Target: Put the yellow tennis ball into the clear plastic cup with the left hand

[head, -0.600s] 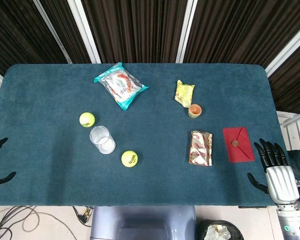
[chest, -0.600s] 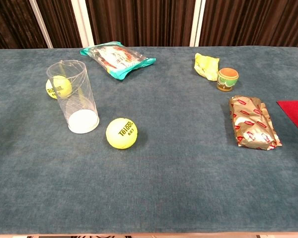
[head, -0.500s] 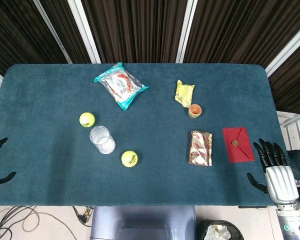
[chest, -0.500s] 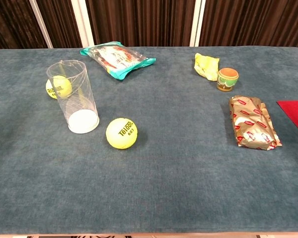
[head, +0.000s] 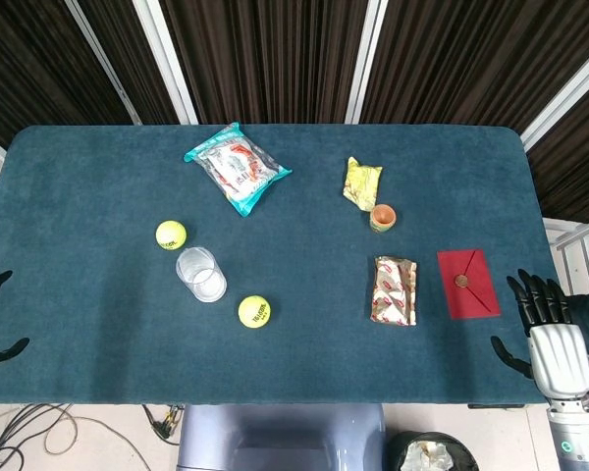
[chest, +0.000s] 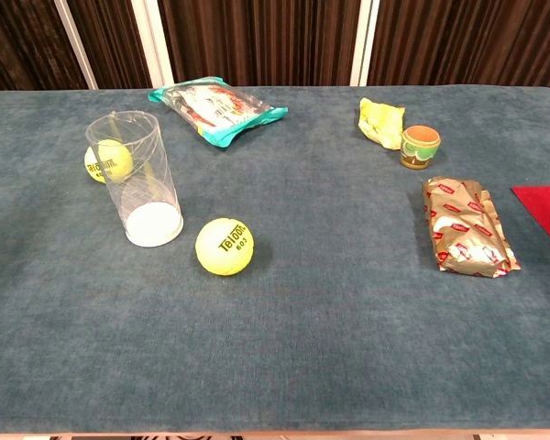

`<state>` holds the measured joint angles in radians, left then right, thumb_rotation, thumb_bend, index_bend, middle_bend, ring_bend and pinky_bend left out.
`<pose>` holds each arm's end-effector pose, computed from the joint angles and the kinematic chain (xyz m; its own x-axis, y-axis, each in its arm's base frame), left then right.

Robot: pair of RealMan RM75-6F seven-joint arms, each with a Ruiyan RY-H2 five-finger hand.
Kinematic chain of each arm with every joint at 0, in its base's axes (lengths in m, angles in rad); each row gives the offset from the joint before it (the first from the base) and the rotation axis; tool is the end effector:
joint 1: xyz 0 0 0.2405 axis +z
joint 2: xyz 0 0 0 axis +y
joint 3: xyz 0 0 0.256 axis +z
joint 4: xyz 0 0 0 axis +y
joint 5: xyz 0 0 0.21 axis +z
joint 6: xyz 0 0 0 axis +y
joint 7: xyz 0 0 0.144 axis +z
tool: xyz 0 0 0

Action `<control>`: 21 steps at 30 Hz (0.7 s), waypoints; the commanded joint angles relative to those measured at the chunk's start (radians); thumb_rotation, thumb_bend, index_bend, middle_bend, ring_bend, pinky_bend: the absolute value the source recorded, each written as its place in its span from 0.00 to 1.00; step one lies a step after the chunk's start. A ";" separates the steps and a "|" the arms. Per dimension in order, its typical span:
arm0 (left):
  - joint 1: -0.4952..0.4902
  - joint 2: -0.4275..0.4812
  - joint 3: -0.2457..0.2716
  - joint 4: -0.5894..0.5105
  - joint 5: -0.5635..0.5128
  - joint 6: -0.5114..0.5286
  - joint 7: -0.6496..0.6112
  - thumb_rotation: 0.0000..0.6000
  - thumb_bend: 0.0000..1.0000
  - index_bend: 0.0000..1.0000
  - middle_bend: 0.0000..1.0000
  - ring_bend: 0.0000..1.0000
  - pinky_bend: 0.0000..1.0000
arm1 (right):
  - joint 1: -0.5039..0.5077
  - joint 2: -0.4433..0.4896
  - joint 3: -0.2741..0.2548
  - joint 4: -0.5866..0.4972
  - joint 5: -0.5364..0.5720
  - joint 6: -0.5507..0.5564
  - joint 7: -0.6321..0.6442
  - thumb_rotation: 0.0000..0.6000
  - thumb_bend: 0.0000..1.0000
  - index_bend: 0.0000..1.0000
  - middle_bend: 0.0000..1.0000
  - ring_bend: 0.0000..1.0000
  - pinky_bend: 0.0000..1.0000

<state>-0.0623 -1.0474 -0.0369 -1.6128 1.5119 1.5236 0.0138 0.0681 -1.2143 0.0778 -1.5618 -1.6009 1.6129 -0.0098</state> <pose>-0.3168 0.1716 0.1849 0.4725 -0.0184 0.8811 0.8813 0.0023 -0.4726 -0.2931 -0.1796 0.1489 0.3538 0.1443 0.9241 -0.9251 -0.0913 0.3685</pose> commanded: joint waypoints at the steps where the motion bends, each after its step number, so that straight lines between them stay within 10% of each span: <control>1: -0.001 0.001 0.001 0.000 0.003 -0.001 -0.003 1.00 0.07 0.14 0.00 0.00 0.09 | -0.002 0.002 0.001 -0.002 0.003 0.001 0.002 1.00 0.34 0.00 0.02 0.02 0.00; 12: -0.045 0.033 -0.017 -0.008 0.081 0.006 -0.042 1.00 0.06 0.14 0.00 0.00 0.10 | 0.001 -0.003 -0.003 -0.006 -0.001 -0.007 -0.012 1.00 0.34 0.00 0.02 0.02 0.00; 21: -0.239 0.165 -0.117 -0.218 0.159 -0.148 0.054 1.00 0.02 0.14 0.00 0.00 0.11 | 0.001 -0.005 -0.002 -0.007 0.004 -0.012 -0.021 1.00 0.34 0.00 0.02 0.02 0.00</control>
<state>-0.2337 -0.9316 -0.1143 -1.7577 1.6493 1.4449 0.0355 0.0687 -1.2193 0.0754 -1.5689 -1.5965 1.6015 -0.0307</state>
